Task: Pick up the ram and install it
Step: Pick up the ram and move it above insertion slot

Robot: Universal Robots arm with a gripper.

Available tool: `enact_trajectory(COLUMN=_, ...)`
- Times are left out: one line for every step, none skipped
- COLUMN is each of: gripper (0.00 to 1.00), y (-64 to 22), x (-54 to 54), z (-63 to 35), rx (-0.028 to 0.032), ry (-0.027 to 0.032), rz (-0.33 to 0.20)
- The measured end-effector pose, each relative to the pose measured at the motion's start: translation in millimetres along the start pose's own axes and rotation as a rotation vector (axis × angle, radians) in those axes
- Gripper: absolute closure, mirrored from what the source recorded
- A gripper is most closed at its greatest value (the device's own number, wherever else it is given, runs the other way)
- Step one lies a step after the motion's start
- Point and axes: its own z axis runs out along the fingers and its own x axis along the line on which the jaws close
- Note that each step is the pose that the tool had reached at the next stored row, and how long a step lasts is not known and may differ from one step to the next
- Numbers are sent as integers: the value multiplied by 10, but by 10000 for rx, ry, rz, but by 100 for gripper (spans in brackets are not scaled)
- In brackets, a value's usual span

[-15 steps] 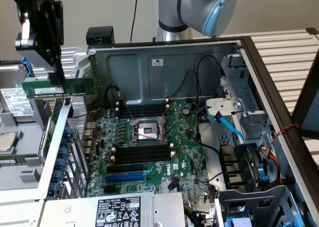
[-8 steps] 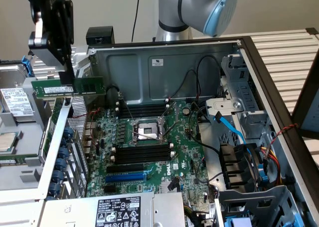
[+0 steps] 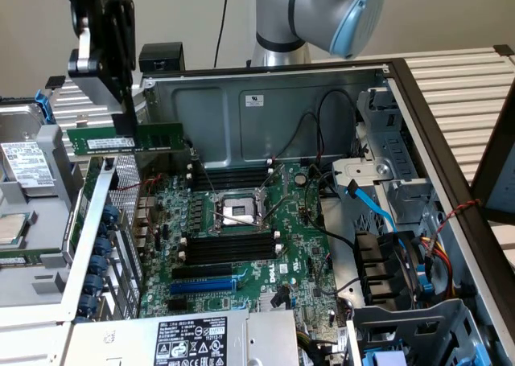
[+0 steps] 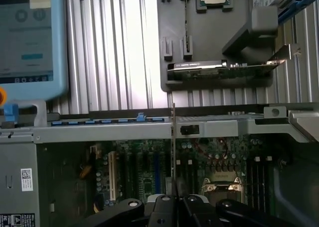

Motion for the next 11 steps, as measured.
enact_trajectory(gripper=88, y=-22, x=-2, z=0, rx=1, ry=0, rz=0)
enact_trajectory(gripper=88, y=-45, x=-4, z=0, rx=0, ry=0, rz=0)
enact_trajectory(gripper=88, y=-70, x=-6, z=0, rx=1, ry=0, rz=0)
enact_trajectory(gripper=88, y=-93, x=-8, z=0, rx=0, ry=0, rz=-1)
enact_trajectory(gripper=88, y=-114, x=-10, z=0, rx=1, ry=-1, rz=0)
enact_trajectory(gripper=88, y=-137, x=-13, z=0, rx=0, ry=0, rz=1)
enact_trajectory(gripper=88, y=-162, x=-15, z=0, rx=0, ry=0, rz=0)
enact_trajectory(gripper=88, y=-188, x=-17, z=-1, rx=0, ry=0, rz=0)
enact_trajectory(gripper=88, y=-213, x=-19, z=-1, rx=0, ry=0, rz=0)
enact_trajectory(gripper=88, y=-237, x=-21, z=-1, rx=0, ry=0, rz=-1)
enact_trajectory(gripper=88, y=-264, x=-24, z=-1, rx=0, ry=0, rz=0)
